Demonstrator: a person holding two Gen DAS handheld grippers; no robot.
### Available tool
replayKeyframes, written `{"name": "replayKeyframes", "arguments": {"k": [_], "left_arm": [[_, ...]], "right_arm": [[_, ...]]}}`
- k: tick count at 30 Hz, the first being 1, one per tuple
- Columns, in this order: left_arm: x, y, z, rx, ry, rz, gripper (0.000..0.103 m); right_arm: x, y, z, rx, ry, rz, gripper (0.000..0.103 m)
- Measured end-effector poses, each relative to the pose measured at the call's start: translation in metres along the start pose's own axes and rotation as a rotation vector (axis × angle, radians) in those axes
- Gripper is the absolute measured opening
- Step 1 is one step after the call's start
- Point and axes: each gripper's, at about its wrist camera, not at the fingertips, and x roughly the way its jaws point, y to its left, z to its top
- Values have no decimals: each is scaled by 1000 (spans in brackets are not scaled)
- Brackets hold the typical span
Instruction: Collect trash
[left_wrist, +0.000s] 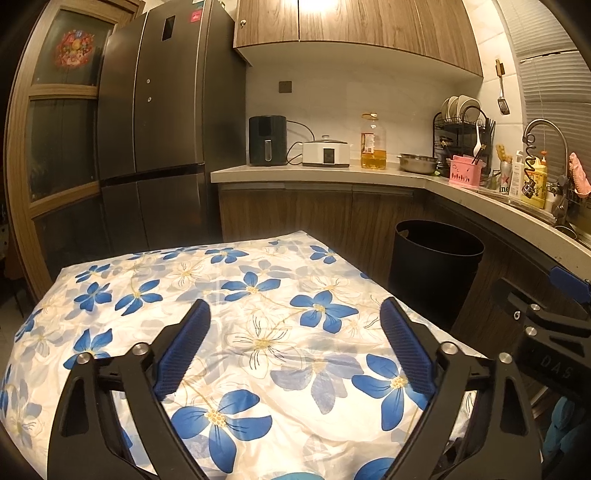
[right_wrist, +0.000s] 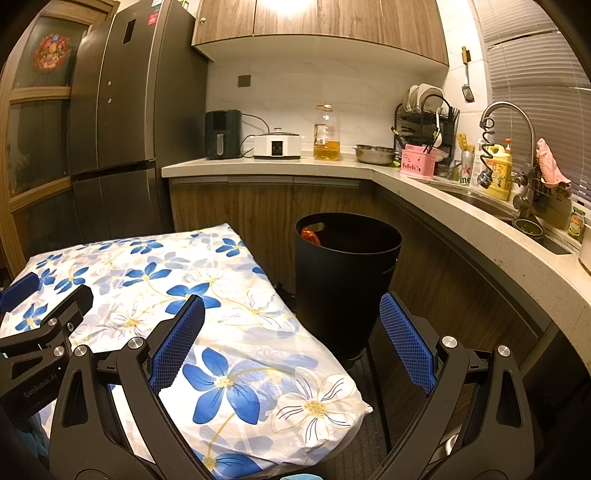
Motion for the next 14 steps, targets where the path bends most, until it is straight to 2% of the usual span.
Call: {"name": "replayKeyframes", "arguments": {"k": [4,9,14], "left_arm": [[0,-1,1,0,2,0,84],[1,0,1,-10,18,13,93],[-2,0,1,-13,8,0,94]], "right_arm": [[0,-1,0,-1,0,1,94],[0,0,-1,1,-3,-2,94],[0,1,0,1,-1,-4,94]]}}
